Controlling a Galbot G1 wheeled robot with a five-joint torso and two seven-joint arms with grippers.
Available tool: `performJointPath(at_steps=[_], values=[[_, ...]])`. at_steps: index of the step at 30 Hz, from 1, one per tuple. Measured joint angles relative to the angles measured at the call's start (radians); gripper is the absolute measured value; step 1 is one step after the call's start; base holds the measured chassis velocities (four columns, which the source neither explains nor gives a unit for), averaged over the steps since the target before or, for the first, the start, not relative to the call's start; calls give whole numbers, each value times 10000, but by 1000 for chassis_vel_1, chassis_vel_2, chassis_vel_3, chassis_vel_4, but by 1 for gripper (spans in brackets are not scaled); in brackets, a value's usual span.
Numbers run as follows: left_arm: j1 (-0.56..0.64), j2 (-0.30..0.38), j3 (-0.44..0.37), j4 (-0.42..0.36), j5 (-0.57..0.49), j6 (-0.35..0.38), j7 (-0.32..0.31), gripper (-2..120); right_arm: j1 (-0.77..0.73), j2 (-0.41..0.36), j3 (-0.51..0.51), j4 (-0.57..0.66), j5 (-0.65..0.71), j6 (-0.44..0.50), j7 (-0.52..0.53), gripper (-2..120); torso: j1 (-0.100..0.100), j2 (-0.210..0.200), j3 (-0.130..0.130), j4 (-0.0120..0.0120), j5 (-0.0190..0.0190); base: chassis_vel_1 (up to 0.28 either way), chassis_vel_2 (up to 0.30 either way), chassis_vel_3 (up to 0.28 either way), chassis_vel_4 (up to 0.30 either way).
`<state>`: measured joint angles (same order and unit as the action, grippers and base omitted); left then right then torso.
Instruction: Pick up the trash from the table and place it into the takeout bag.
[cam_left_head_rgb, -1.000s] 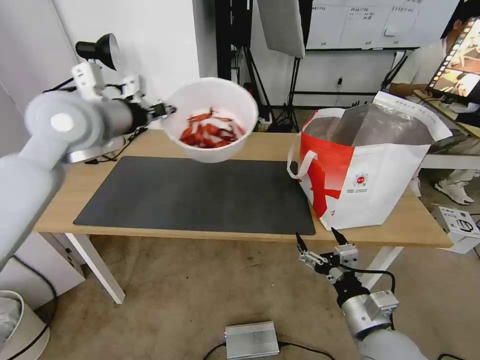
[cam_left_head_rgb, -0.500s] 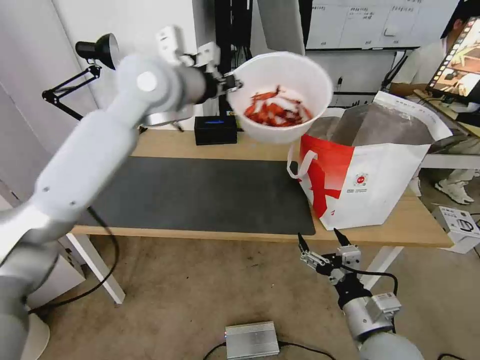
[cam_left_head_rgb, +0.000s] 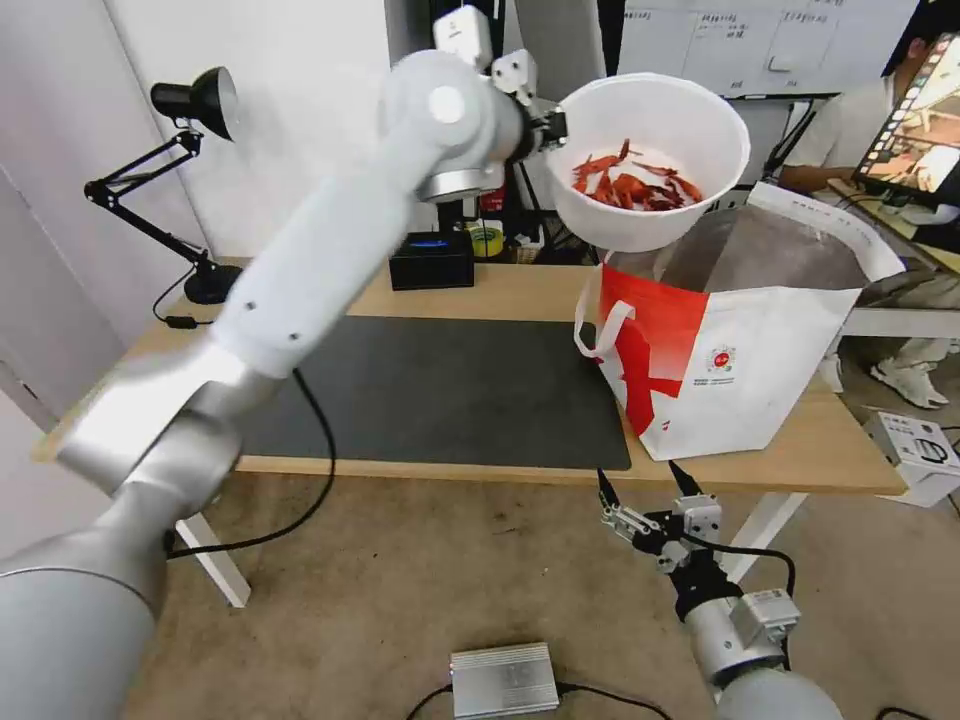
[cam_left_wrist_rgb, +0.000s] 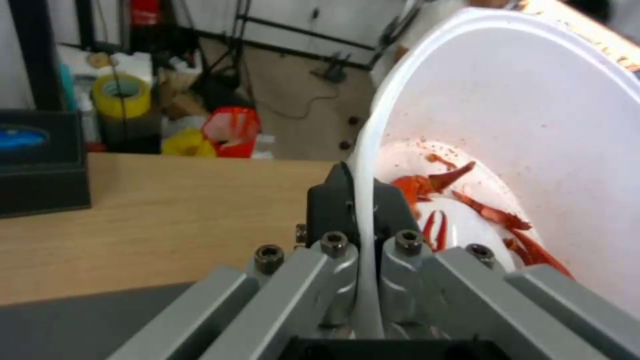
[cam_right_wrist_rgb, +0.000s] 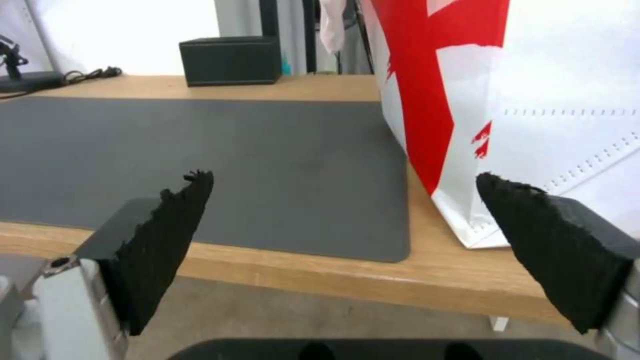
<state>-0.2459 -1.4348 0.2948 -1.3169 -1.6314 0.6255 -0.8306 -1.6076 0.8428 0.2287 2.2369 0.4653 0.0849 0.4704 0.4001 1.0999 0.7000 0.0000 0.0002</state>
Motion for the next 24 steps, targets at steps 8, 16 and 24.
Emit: performJointPath(at_steps=[8,16,24], values=[[-32,-893,725,587,1279,-51,-169,0,-142,11,60,10,-15,78,-11,100,0,1,0,-1,0,0,0,0,0],[85,-1247,1180,700,2002,-217,-238,0,-220,-49,133,18,-12,201,-43,100,0,1,-1,-1,-2,0,0,0,0],[161,-1289,1682,368,2142,-256,-240,0,-219,-72,152,6,20,279,-51,100,0,1,-1,0,-2,0,0,0,0]])
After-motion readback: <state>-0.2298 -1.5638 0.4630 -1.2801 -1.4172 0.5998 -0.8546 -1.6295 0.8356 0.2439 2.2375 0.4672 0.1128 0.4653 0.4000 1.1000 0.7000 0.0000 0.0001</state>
